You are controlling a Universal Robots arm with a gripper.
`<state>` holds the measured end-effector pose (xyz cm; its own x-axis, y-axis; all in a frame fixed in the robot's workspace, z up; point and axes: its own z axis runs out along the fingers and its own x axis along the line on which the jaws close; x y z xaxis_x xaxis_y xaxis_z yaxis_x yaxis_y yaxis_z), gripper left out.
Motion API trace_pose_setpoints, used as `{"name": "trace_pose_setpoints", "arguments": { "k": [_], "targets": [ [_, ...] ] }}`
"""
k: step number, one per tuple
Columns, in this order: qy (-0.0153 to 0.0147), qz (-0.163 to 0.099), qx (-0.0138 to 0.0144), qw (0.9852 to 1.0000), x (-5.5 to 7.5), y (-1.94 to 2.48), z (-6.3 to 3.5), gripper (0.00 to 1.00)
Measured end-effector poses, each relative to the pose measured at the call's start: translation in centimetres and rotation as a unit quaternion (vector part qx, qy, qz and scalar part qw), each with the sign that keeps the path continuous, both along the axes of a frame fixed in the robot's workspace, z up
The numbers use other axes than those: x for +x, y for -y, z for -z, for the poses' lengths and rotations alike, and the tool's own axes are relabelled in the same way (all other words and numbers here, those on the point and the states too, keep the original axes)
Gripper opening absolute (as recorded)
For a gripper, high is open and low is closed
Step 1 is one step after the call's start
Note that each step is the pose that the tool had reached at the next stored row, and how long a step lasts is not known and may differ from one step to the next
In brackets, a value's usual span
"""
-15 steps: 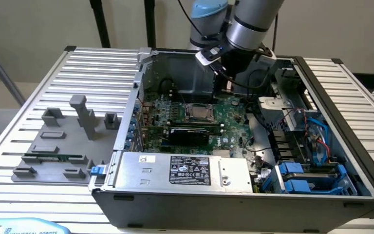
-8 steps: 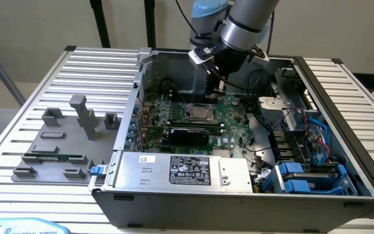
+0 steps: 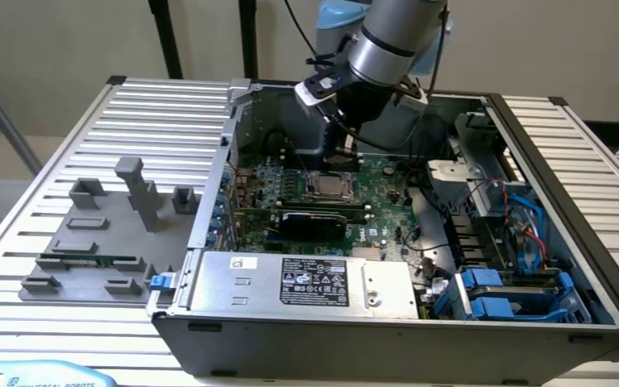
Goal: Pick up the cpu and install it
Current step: 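Close the cpu cover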
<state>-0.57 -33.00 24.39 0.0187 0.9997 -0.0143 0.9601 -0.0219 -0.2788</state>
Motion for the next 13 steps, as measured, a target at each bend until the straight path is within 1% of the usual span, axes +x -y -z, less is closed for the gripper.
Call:
{"name": "trace_pose_setpoints", "arguments": {
  "k": [9, 12, 13],
  "targets": [
    [-0.0001, 0.0, 0.0007, 1.0, -0.9, 0.0, 1.56, 0.11],
    [0.0, 0.0, 0.0019, 1.0, -1.1, 0.0, 2.01, 0.11],
    [0.0, 0.0, 0.0032, 1.0, -1.2, 0.0, 2.14, 0.11]
  ]
}}
